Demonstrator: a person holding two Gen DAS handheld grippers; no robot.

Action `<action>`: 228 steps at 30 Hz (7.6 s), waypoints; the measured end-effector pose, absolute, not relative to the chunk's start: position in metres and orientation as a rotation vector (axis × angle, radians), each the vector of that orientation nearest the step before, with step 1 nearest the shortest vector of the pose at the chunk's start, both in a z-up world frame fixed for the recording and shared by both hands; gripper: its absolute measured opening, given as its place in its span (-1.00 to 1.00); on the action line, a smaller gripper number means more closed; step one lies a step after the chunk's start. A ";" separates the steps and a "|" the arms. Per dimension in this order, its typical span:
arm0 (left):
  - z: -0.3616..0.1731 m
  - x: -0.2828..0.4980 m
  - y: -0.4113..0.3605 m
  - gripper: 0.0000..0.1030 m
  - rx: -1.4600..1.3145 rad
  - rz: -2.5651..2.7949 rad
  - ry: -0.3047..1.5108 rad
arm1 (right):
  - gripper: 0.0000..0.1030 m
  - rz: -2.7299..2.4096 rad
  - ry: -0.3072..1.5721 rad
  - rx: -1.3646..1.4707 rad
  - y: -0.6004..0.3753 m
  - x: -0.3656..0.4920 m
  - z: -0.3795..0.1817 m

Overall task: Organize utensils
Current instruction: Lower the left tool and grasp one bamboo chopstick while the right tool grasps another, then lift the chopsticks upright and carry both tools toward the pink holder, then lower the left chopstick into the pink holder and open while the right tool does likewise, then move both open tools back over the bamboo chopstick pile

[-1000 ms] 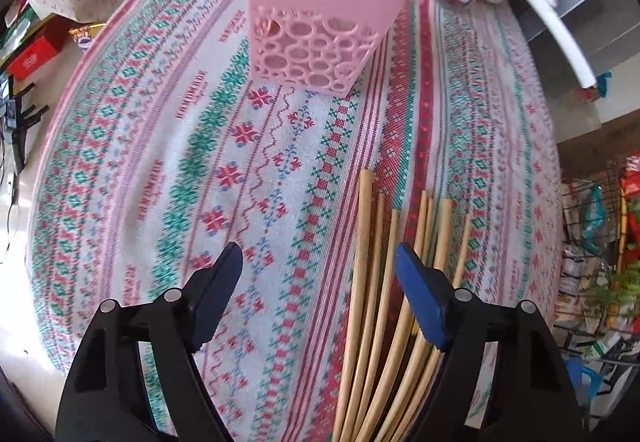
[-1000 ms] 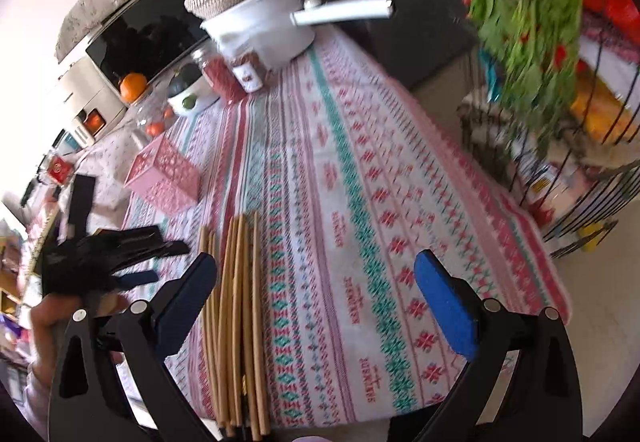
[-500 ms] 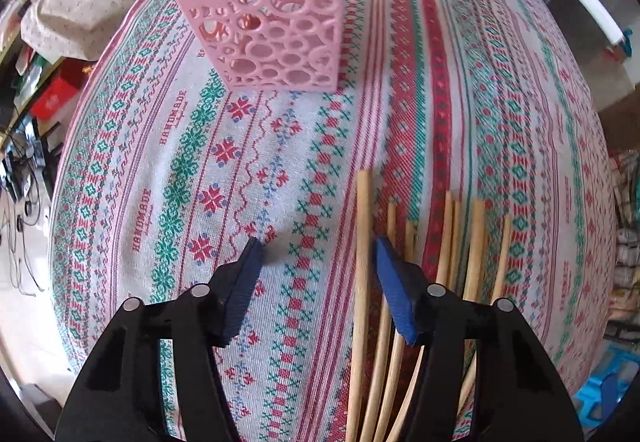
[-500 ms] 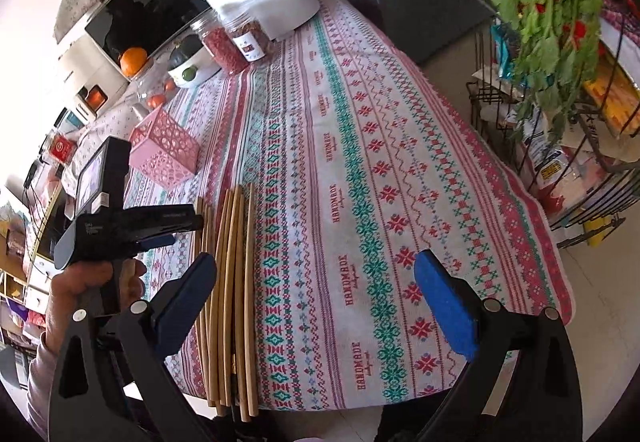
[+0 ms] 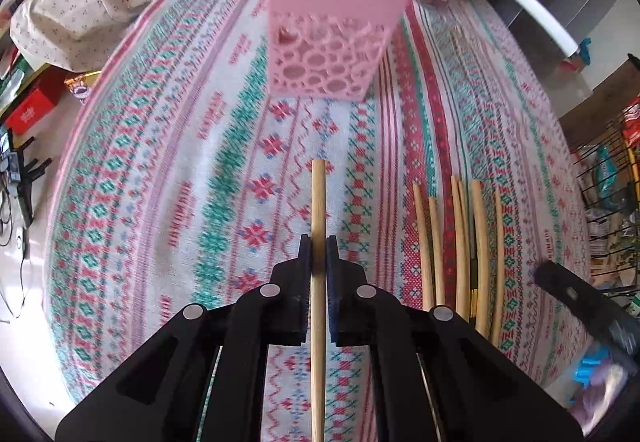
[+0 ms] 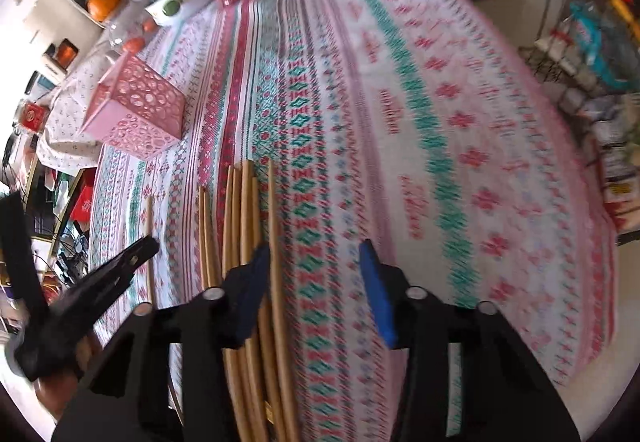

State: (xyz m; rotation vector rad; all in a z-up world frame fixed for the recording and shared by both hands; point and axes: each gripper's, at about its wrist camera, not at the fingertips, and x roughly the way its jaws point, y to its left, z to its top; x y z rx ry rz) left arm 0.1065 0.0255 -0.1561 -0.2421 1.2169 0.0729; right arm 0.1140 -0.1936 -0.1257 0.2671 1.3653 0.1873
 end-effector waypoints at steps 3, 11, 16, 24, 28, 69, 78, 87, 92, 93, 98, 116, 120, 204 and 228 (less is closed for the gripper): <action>-0.146 0.103 0.042 -0.88 -0.267 0.054 1.201 | -0.34 0.170 1.410 0.267 -0.184 0.125 -0.135; -0.121 0.108 0.082 -0.88 -0.309 0.046 1.197 | -0.45 0.143 1.422 0.231 -0.160 0.136 -0.147; -0.118 0.103 0.084 -0.88 -0.315 0.051 1.197 | -0.84 0.116 1.392 0.125 -0.141 0.134 -0.149; -0.099 0.086 0.088 -0.88 -0.367 -0.027 1.069 | -0.88 0.151 1.256 0.231 -0.160 0.116 -0.132; -0.061 0.066 0.085 -0.88 -0.363 -0.099 0.922 | -0.88 0.188 1.146 0.301 -0.178 0.098 -0.094; 0.051 0.157 0.108 -1.00 -0.352 0.326 0.207 | -0.88 0.379 0.706 0.572 -0.152 0.195 0.053; 0.060 0.167 0.154 0.25 -0.389 0.312 0.372 | -0.88 0.417 0.693 0.590 -0.148 0.190 0.060; -0.067 0.324 0.159 0.02 -0.132 0.147 1.123 | -0.88 0.473 0.630 0.682 -0.188 0.178 0.085; -0.108 0.389 0.141 0.02 -0.061 0.069 1.247 | -0.88 0.418 0.601 0.697 -0.213 0.185 0.087; -0.114 0.394 0.139 0.02 -0.062 0.054 1.258 | -0.88 0.401 0.605 0.695 -0.216 0.189 0.085; -0.151 0.418 0.133 -0.14 0.022 0.039 1.364 | -0.86 0.361 0.662 0.709 -0.223 0.207 0.067; -0.079 0.257 0.221 -0.92 -0.130 0.222 0.979 | -0.83 0.419 0.716 0.686 -0.190 0.196 0.064; -0.015 0.208 0.205 -0.92 -0.178 0.240 0.802 | -0.83 0.450 0.688 0.679 -0.184 0.183 0.076; -0.131 0.138 0.049 0.86 -0.354 0.096 1.267 | 0.87 0.052 0.950 -0.017 -0.209 0.105 -0.061; -0.151 0.166 0.027 0.15 -0.233 0.203 1.308 | 0.87 0.143 1.167 0.232 -0.253 0.112 -0.085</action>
